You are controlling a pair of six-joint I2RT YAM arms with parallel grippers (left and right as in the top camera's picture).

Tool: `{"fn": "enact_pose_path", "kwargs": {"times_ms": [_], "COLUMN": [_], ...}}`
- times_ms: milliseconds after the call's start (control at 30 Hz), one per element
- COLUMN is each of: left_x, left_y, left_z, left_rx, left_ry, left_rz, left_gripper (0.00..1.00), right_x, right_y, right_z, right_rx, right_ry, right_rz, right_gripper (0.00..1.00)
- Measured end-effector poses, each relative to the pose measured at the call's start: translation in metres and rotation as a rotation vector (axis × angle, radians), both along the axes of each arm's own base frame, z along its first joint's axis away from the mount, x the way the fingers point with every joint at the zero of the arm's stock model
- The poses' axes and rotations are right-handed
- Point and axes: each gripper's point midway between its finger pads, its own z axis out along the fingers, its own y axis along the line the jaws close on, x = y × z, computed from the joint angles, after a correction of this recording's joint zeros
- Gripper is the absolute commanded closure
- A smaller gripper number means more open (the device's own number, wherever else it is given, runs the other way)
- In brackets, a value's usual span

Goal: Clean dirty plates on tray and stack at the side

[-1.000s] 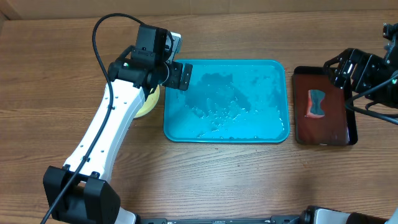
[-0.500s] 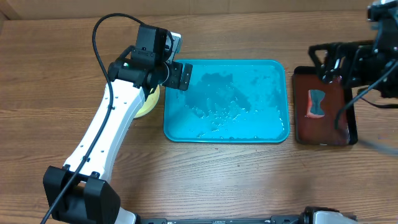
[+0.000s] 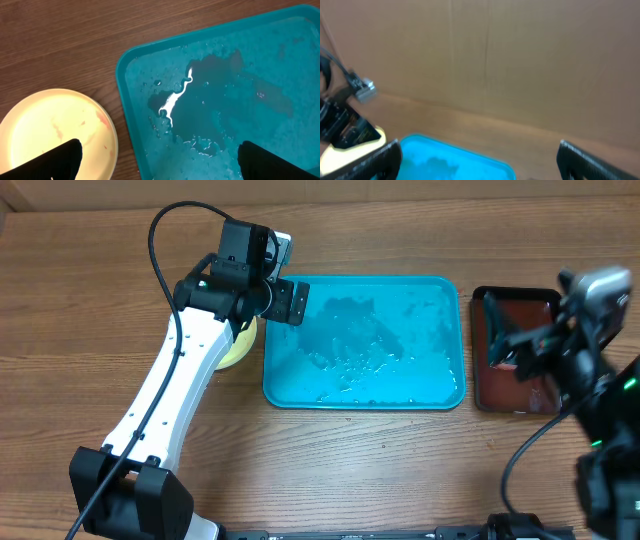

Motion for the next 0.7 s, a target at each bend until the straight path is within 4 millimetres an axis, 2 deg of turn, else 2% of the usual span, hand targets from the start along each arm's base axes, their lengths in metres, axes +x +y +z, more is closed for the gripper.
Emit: {"fn": "enact_pose_path", "kwargs": {"times_ms": [100,300,500,700], "left_x": [0.0,0.0,0.0,0.0], "left_y": [0.0,0.0,0.0,0.0], "left_z": [0.0,0.0,0.0,0.0], "left_rx": [0.0,0.0,0.0,0.0], "left_ry": [0.0,0.0,0.0,0.0], "left_rz": [0.0,0.0,0.0,0.0], "left_gripper": [0.0,0.0,0.0,0.01], "right_x": [-0.004,-0.026,-0.04,-0.043], "right_y": [-0.001,-0.001,-0.002,-0.004], "right_z": [-0.044,-0.111,-0.153,-0.172], "right_rx": [0.007,0.065,0.091,0.102], "right_ry": [-0.053,-0.134,-0.165,-0.2], "right_rz": [-0.005,-0.012,-0.018,-0.034], "right_gripper": [0.0,0.0,0.0,0.0]}}
